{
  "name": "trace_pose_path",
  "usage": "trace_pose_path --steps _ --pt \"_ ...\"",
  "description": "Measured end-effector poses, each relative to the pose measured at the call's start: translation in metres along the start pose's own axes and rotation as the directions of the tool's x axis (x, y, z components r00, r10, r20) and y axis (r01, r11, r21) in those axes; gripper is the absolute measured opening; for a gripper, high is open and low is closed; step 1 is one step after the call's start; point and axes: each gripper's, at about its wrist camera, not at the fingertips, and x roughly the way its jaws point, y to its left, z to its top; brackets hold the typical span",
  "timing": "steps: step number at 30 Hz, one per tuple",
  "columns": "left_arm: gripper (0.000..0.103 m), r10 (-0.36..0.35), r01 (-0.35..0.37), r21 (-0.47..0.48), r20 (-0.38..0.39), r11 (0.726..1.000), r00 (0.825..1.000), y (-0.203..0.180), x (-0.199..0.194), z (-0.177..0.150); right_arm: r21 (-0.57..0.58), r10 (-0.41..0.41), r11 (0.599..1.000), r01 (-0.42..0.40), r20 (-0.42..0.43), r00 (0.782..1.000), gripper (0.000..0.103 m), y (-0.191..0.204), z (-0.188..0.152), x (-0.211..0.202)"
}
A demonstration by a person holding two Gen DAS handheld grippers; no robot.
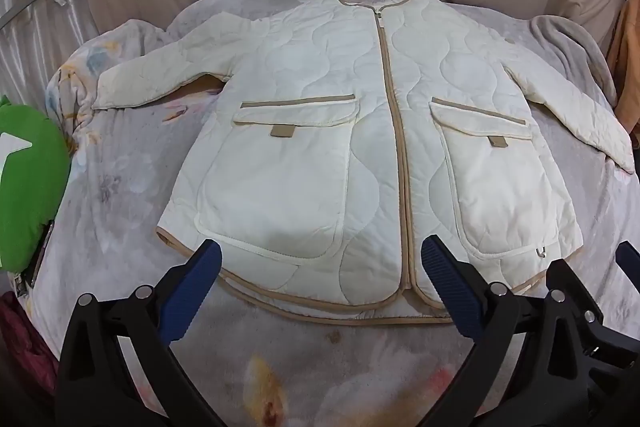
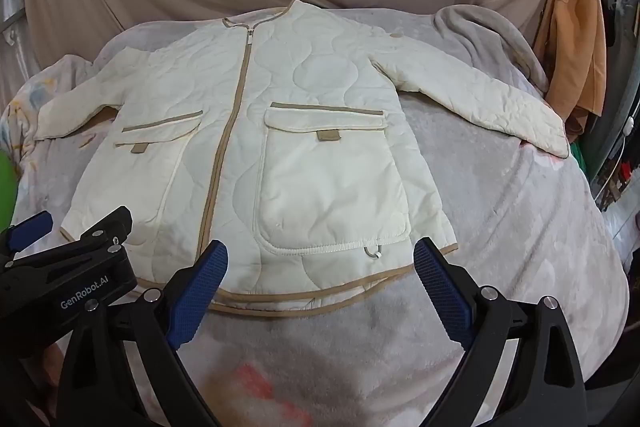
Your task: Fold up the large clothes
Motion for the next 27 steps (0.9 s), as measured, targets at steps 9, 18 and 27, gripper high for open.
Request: trace_pose_path --steps 9,18,27 --pt "0.098 -0.002 0.002 0.001 0.003 1.0 1.0 0.0 -0.0003 0.0001 0.006 0.0 1.0 0.0 -0.015 1.0 0.092 0.0007 0.0041 -0.0005" --pt "0.097 -0.003 0.003 0.005 0.004 1.0 1.0 -0.002 0.0013 0.0001 0.01 0.001 1.0 -0.001 -0.024 1.0 0.092 -0.0033 0.0013 0.0043" --pt "0.097 -0.001 0.001 0.006 0.005 1.0 1.0 -0.0008 0.0006 0.0014 0.012 0.002 1.0 -0.002 -0.029 1.0 0.092 -0.0038 0.0018 0.0048"
